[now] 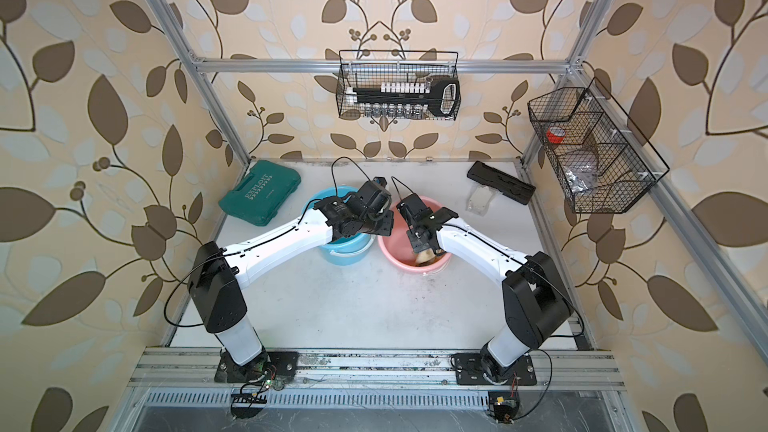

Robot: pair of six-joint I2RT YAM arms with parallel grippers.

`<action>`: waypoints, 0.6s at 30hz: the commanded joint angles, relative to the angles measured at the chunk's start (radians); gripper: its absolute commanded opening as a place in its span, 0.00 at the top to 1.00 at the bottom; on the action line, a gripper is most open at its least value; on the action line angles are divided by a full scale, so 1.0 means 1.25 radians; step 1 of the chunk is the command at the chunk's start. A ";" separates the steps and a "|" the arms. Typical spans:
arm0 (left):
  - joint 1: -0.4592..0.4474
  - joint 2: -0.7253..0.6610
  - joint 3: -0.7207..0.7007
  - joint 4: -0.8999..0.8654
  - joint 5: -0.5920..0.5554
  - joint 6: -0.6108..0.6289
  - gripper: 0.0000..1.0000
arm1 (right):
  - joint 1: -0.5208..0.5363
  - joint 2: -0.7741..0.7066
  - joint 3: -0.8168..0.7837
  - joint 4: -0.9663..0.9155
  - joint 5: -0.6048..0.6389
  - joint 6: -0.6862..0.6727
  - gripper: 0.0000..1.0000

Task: Wipe the inside of the bucket with a cloth
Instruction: Wipe the dirt from the inside of the bucket.

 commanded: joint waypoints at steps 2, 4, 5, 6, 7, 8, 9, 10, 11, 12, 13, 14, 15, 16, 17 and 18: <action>-0.017 -0.001 0.028 0.041 0.048 0.003 1.00 | -0.058 0.040 0.019 0.009 -0.042 0.035 1.00; -0.020 0.007 0.029 0.045 0.050 0.002 1.00 | -0.068 0.064 0.021 0.015 -0.052 0.037 1.00; -0.022 0.011 0.030 0.049 0.056 0.001 1.00 | -0.070 0.080 0.024 0.016 -0.053 0.038 1.00; -0.025 0.017 0.034 0.050 0.059 0.001 1.00 | -0.072 0.094 0.029 0.016 -0.052 0.039 1.00; -0.028 0.025 0.041 0.045 0.060 0.002 1.00 | -0.074 0.113 0.037 0.014 -0.053 0.042 1.00; -0.031 0.033 0.048 0.040 0.059 0.002 1.00 | -0.077 0.132 0.047 0.010 -0.053 0.048 1.00; -0.033 0.040 0.054 0.035 0.059 0.002 1.00 | -0.081 0.147 0.053 0.008 -0.054 0.054 1.00; -0.035 0.044 0.056 0.033 0.059 0.000 1.00 | -0.086 0.162 0.064 0.002 -0.056 0.064 1.00; -0.039 0.047 0.054 0.034 0.057 -0.002 1.00 | -0.090 0.177 0.070 0.004 -0.064 0.073 1.00; -0.041 0.047 0.047 0.035 0.054 -0.010 1.00 | -0.092 0.186 0.075 0.004 -0.069 0.081 1.00; -0.041 0.044 0.038 0.039 0.055 -0.024 1.00 | -0.094 0.194 0.081 0.004 -0.071 0.091 1.00; -0.043 0.043 0.023 0.051 0.067 -0.032 1.00 | -0.096 0.203 0.086 0.005 -0.072 0.099 1.00; -0.047 0.041 0.008 0.065 0.071 -0.036 1.00 | -0.096 0.211 0.091 0.006 -0.069 0.106 1.00; -0.052 0.035 -0.008 0.079 0.067 -0.037 1.00 | -0.096 0.223 0.098 0.005 -0.069 0.112 1.00; -0.058 0.032 -0.022 0.088 0.060 -0.038 1.00 | -0.096 0.237 0.106 0.004 -0.078 0.114 1.00; -0.061 0.031 -0.030 0.093 0.055 -0.038 1.00 | -0.097 0.249 0.112 0.004 -0.088 0.117 1.00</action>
